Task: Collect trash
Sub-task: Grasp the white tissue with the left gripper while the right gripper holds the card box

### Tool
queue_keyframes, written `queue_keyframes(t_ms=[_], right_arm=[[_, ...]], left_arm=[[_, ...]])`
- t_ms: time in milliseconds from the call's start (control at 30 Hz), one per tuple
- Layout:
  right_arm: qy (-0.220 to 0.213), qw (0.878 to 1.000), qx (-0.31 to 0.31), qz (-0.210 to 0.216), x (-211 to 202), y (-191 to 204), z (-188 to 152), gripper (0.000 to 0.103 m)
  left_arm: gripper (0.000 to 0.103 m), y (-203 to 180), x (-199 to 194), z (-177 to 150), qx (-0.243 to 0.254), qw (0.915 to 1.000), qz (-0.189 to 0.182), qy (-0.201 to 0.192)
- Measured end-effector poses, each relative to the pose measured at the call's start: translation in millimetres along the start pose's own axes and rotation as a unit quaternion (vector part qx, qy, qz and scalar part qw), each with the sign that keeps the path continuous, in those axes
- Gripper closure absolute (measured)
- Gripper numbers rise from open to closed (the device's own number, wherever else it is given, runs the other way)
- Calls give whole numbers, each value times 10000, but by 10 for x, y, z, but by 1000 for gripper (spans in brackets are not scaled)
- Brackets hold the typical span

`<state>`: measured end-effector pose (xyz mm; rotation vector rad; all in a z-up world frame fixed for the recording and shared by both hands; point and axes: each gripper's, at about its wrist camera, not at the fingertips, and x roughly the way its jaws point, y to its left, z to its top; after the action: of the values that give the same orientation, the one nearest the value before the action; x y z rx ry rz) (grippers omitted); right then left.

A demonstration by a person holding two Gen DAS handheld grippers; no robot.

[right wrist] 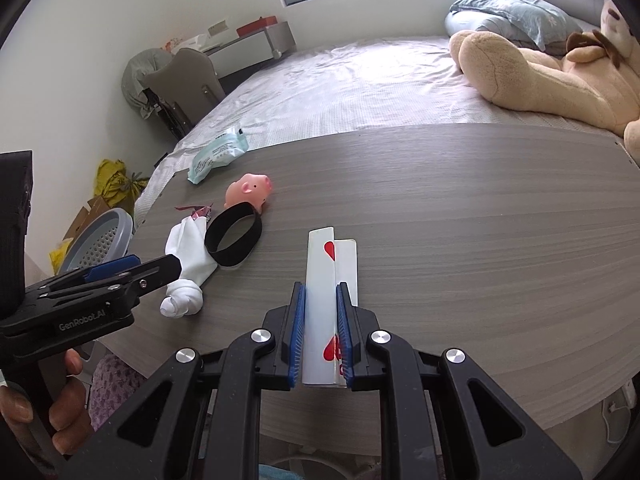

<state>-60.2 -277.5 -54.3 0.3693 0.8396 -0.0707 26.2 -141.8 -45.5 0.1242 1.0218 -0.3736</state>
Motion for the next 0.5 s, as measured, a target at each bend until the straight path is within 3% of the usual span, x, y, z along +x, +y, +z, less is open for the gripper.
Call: queue_keyframes(t_ms=[400,433,500], right_arm=[[-14,9998,160,87,-6,-103,8,87],[-16,9998,158,91,-8,-98,6,87],[-15,9998,154,94,-6,-93,2,87]], left_arm=[[35,4,221,-56,32,9995,199,229],[36,12,229,-63,29,9996,182,232],[48,21,237,-72,37,9996,149,241]])
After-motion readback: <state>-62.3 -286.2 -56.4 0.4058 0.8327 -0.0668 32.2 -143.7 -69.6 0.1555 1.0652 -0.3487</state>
